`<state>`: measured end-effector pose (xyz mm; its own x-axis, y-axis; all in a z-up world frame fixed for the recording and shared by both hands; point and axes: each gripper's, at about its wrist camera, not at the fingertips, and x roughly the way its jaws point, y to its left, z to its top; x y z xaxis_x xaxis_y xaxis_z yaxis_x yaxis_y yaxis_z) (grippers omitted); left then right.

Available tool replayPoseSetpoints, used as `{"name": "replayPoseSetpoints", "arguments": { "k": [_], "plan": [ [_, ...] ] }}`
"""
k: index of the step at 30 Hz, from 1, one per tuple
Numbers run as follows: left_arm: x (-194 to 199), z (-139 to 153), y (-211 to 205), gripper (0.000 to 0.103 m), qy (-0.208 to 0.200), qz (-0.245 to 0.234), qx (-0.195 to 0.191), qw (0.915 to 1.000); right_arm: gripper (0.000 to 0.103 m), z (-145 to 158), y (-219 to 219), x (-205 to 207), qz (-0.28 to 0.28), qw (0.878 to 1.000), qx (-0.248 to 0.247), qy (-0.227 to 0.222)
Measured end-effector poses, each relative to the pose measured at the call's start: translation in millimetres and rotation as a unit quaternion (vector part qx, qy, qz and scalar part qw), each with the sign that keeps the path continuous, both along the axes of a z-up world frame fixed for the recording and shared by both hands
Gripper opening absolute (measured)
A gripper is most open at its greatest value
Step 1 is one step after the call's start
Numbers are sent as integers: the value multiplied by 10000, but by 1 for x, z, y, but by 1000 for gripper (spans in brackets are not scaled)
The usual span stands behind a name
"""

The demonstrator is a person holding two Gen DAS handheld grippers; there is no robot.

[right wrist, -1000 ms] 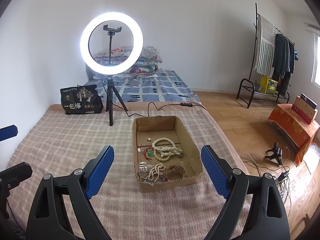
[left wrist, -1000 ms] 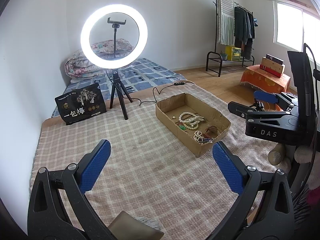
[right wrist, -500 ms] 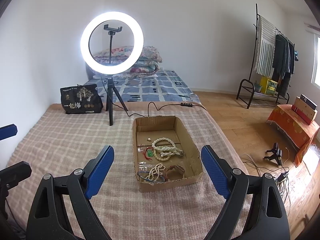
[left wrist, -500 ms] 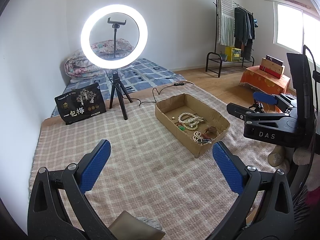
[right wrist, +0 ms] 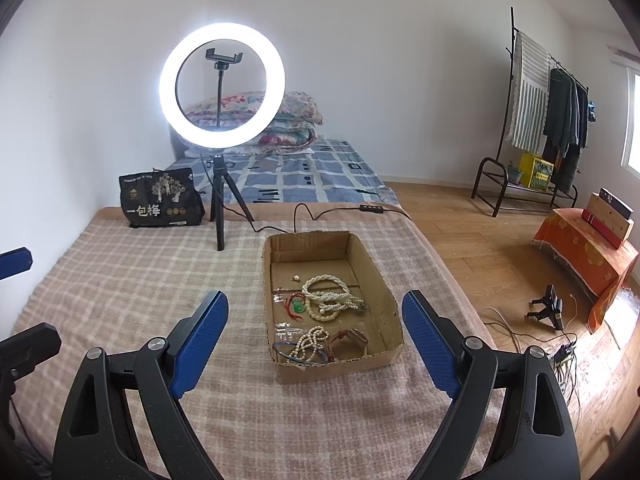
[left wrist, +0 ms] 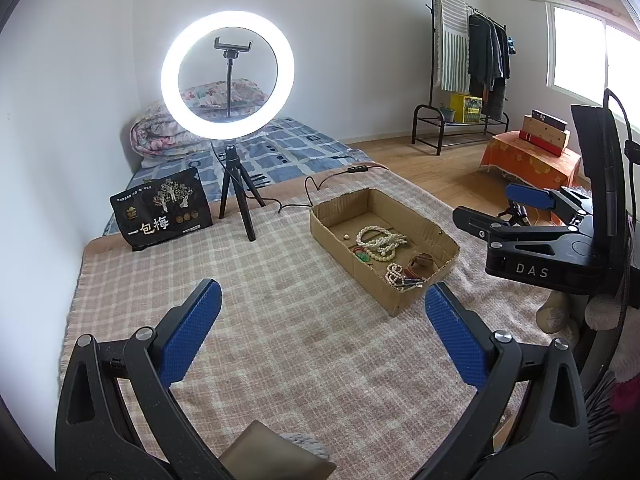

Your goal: Organize jewelry

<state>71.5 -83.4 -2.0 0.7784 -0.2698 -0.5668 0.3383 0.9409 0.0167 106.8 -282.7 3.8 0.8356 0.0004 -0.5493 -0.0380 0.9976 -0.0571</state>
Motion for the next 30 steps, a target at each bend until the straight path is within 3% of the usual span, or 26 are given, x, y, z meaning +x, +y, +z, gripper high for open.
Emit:
{"name": "replayPoseSetpoints", "arguments": {
  "k": [30],
  "plan": [
    [0, 1, -1, 103, -17, 13, 5, 10000, 89, -4, 0, -3, 41, 10000, -61, 40]
  ]
}}
